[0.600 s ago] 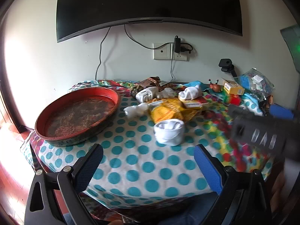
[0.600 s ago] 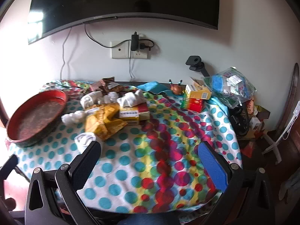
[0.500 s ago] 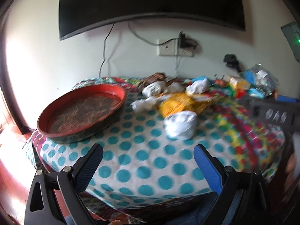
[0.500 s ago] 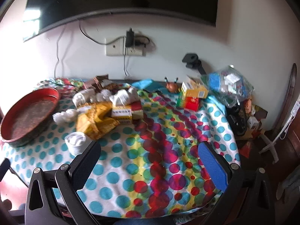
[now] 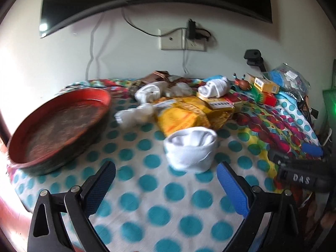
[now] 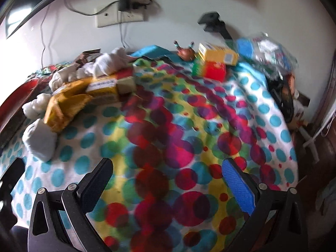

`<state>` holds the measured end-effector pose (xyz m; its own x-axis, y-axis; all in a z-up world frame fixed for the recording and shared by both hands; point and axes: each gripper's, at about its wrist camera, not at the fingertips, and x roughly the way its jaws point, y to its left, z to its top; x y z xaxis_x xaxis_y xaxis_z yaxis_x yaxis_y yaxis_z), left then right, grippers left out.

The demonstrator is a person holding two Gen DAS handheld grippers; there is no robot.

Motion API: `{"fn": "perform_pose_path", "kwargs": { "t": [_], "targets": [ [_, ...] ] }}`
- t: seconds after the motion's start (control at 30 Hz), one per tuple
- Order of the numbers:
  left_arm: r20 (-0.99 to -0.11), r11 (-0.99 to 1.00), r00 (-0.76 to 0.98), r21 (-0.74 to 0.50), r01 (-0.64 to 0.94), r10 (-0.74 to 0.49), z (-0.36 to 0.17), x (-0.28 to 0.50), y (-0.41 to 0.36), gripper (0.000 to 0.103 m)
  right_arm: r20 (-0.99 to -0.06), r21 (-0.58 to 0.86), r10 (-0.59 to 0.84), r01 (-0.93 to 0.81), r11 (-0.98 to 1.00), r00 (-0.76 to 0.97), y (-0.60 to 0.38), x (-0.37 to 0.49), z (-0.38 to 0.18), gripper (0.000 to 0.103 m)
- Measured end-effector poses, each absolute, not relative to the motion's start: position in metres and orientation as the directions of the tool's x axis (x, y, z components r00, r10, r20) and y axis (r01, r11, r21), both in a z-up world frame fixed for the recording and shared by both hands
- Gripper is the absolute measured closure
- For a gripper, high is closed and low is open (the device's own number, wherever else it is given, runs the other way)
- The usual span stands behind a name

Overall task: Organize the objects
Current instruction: 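Grasp the rolled white sock with the left gripper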

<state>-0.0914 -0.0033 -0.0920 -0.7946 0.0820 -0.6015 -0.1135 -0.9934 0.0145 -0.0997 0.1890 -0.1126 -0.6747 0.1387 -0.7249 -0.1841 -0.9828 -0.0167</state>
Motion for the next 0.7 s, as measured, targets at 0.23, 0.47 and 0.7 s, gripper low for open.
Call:
{"fn": "perform_pose_path", "kwargs": {
  "t": [0.23,0.47,0.7],
  "targets": [
    [-0.616,-0.989,-0.782,0.03,-0.142,0.094,-0.103,-0.119,0.022,0.028,-0.703,0.001,0.128,-0.181,-0.984,-0.7,0.2,-0.099,-0.12,0.0],
    [-0.624,-0.991,-0.775,0.01,-0.132,0.097,-0.106,-0.128,0.025,0.045,-0.683,-0.01,0.125,-0.162,-0.987,-0.719,0.199,-0.102,-0.122,0.0],
    [-0.597,-0.992,-0.795,-0.014,-0.124,0.107,-0.091,-0.12,0.012,0.047,-0.676,-0.012,0.127,-0.161,-0.987,-0.726,0.198,-0.103,-0.122,0.0]
  ]
}}
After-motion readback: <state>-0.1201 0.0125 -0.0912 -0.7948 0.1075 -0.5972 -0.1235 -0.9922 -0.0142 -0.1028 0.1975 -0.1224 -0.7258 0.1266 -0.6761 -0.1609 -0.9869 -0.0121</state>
